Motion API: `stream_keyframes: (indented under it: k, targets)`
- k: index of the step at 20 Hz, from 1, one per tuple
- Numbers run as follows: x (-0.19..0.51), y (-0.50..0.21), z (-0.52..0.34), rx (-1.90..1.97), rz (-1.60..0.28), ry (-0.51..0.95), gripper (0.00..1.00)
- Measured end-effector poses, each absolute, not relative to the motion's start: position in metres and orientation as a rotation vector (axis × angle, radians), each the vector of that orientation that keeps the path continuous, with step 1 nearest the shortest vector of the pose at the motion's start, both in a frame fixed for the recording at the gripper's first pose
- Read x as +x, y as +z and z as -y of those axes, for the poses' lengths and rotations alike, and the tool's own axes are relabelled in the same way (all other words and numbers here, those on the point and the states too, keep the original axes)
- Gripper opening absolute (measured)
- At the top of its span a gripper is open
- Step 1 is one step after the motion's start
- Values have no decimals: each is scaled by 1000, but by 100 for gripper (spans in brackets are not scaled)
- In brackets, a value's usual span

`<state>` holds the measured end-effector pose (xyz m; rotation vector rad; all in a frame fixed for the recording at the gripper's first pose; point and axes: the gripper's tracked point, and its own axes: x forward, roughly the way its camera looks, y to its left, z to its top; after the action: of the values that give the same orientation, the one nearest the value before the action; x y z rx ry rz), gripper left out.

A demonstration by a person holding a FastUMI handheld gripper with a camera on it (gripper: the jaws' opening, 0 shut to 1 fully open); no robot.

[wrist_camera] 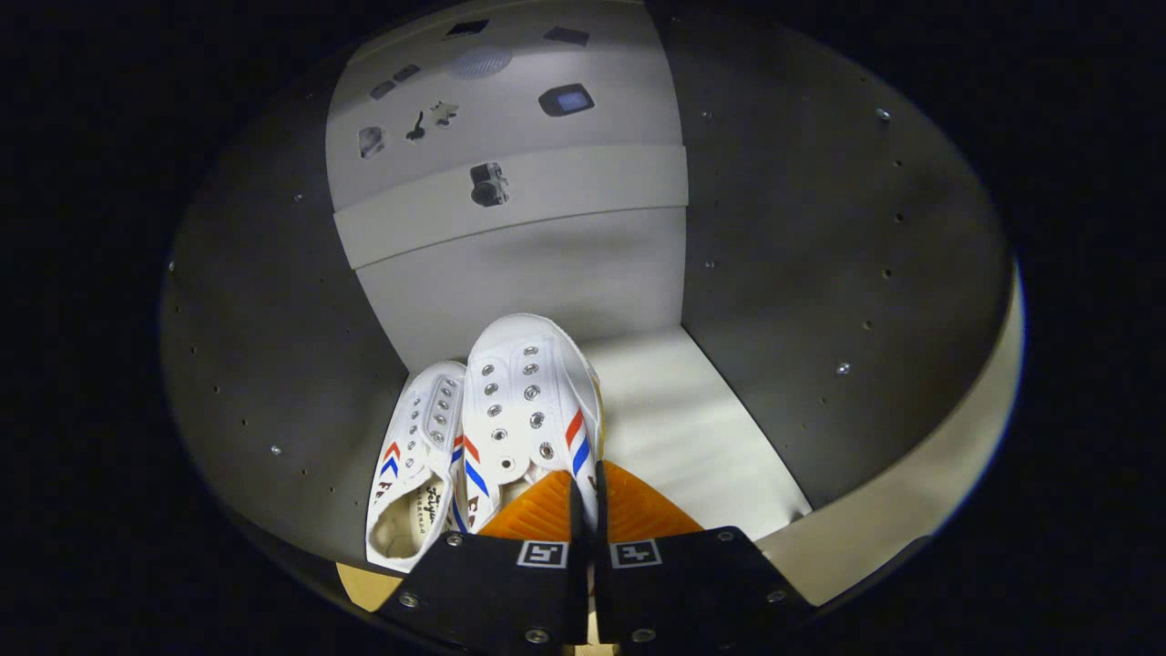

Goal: Open the shoe cabinet door, grab the shoes and put them into the shoe cabinet, then close the shoe cabinet door.

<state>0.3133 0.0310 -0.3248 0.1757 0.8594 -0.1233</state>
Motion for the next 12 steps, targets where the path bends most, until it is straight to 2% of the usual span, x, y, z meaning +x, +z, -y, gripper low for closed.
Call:
stream_keyframes:
  k: [5, 7, 8, 11, 12]
  targets:
    - [324, -351, -30, 213, -923, -136, 4]
    - [325, -346, -35, 227, -901, -105, 15]
    - [324, -339, -35, 214, -872, -99, 27]
    - [310, -308, -32, 112, -779, -84, 37]
    - [301, -297, -34, 91, -754, -72, 44]
